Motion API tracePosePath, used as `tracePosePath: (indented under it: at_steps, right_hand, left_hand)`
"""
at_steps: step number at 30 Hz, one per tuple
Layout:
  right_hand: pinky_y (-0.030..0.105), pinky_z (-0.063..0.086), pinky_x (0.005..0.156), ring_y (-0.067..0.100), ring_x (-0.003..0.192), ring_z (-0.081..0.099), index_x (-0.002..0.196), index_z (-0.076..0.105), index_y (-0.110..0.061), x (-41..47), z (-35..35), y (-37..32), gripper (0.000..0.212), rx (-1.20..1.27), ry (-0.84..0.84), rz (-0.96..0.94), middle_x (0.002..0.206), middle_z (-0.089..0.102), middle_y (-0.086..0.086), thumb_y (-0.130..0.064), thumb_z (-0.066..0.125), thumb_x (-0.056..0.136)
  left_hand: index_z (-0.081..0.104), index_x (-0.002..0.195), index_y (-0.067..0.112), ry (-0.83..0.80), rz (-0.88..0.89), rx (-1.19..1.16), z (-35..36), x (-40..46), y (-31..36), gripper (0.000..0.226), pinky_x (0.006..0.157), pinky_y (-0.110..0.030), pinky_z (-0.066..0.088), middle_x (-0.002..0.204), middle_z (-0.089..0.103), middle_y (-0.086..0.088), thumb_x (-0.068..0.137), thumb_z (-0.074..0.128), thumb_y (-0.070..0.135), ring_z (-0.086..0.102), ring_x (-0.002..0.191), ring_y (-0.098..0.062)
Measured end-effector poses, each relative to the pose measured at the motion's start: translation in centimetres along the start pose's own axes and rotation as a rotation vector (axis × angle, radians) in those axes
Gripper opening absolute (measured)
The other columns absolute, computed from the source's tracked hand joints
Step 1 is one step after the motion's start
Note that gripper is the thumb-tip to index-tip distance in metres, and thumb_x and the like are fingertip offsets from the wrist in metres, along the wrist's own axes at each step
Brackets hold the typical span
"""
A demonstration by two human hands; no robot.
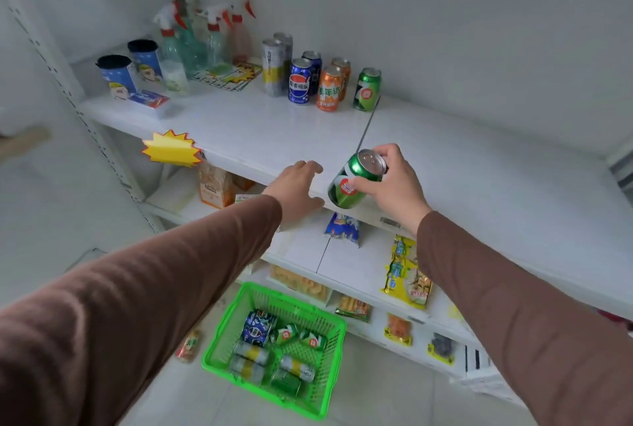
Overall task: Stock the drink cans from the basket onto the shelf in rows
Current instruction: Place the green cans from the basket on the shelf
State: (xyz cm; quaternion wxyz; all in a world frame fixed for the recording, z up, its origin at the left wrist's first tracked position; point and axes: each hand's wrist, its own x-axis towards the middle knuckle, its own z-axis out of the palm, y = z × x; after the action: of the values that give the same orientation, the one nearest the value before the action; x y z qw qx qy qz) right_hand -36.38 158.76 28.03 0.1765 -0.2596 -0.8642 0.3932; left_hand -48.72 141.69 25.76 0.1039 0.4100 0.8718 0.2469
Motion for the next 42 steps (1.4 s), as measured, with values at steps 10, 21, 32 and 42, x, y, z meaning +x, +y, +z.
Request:
tracePosePath:
  at_steps: [10, 21, 32, 42]
  right_hand:
    - [0.042, 0.045, 0.106, 0.024, 0.123, 0.053, 0.136, 0.053, -0.027, 13.1, 3.3, 0.2, 0.065, -0.08, 0.096, 0.075, 0.133, 0.059, 0.002, -0.025, 0.082, 0.079]
    - [0.044, 0.04, 0.114, 0.023, 0.135, 0.047, 0.149, 0.041, -0.026, 22.4, 5.6, 2.1, 0.072, -0.135, 0.153, 0.04, 0.147, 0.05, 0.0, -0.019, 0.076, 0.086]
    - [0.041, 0.054, 0.094, 0.022, 0.11, 0.063, 0.13, 0.034, -0.025, 23.7, 8.8, 6.0, 0.081, 0.121, 0.263, 0.155, 0.126, 0.059, 0.003, -0.027, 0.089, 0.07]
    - [0.044, 0.055, 0.091, 0.027, 0.104, 0.065, 0.118, 0.046, -0.021, 28.4, 7.9, 6.7, 0.065, 0.043, 0.279, 0.226, 0.116, 0.064, 0.004, -0.035, 0.088, 0.07]
  left_hand:
    - [0.039, 0.141, 0.019, -0.057, 0.005, 0.003, -1.5, 10.9, -3.1, 0.069, 0.103, -0.036, 0.042, 0.14, 0.047, -0.007, 0.083, 0.073, 0.033, 0.047, 0.124, -0.025]
    - [0.038, 0.143, 0.02, -0.112, -0.008, -0.036, -0.9, 20.5, -4.4, 0.072, 0.103, -0.038, 0.045, 0.141, 0.047, -0.007, 0.083, 0.074, 0.033, 0.049, 0.123, -0.025]
    - [0.037, 0.144, 0.019, -0.086, -0.082, -0.095, 0.9, 24.5, -4.1, 0.069, 0.103, -0.037, 0.045, 0.142, 0.047, -0.007, 0.085, 0.071, 0.027, 0.048, 0.124, -0.025]
    - [0.036, 0.145, 0.02, -0.064, -0.071, -0.073, 1.4, 27.0, -2.8, 0.071, 0.102, -0.036, 0.046, 0.143, 0.046, -0.007, 0.084, 0.071, 0.029, 0.048, 0.125, -0.025]
